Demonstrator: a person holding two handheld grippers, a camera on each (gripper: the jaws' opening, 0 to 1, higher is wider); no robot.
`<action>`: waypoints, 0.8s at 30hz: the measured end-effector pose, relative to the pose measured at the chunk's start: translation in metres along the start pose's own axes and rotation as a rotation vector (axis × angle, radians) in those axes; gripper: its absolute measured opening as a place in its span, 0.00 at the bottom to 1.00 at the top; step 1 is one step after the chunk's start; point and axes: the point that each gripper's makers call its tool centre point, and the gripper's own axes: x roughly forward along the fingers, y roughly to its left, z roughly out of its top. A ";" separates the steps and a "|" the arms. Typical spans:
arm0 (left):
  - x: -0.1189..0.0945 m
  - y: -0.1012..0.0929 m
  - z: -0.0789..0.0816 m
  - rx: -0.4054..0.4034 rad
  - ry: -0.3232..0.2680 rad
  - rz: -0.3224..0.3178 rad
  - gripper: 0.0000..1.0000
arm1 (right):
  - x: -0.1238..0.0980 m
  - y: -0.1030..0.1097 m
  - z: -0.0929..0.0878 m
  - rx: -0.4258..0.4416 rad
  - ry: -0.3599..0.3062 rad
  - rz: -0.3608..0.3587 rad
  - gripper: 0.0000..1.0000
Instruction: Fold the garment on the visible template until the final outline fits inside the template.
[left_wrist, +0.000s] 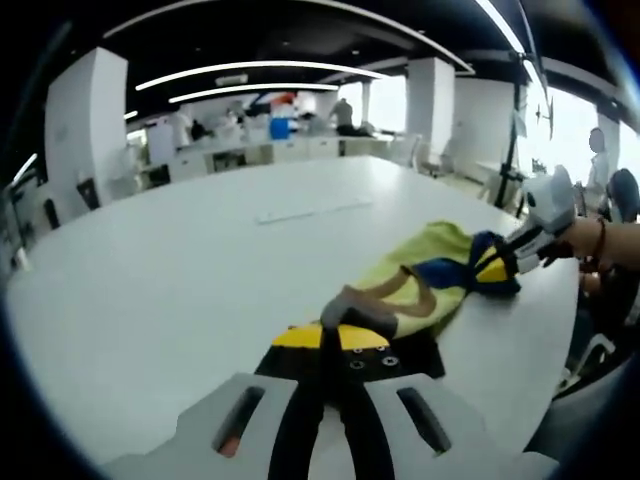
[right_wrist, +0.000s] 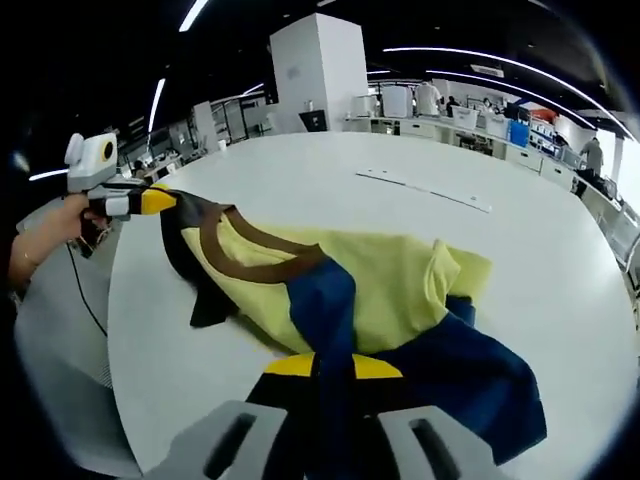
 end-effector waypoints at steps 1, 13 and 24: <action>0.000 0.000 0.000 0.001 0.000 0.000 0.00 | -0.001 0.000 0.000 -0.001 -0.004 -0.001 0.00; -0.003 -0.001 0.003 0.027 0.001 0.004 0.00 | -0.020 -0.010 0.009 -0.023 -0.043 -0.016 0.00; -0.010 0.005 0.042 0.059 -0.071 0.010 0.00 | -0.051 -0.024 0.043 -0.022 -0.161 -0.059 0.00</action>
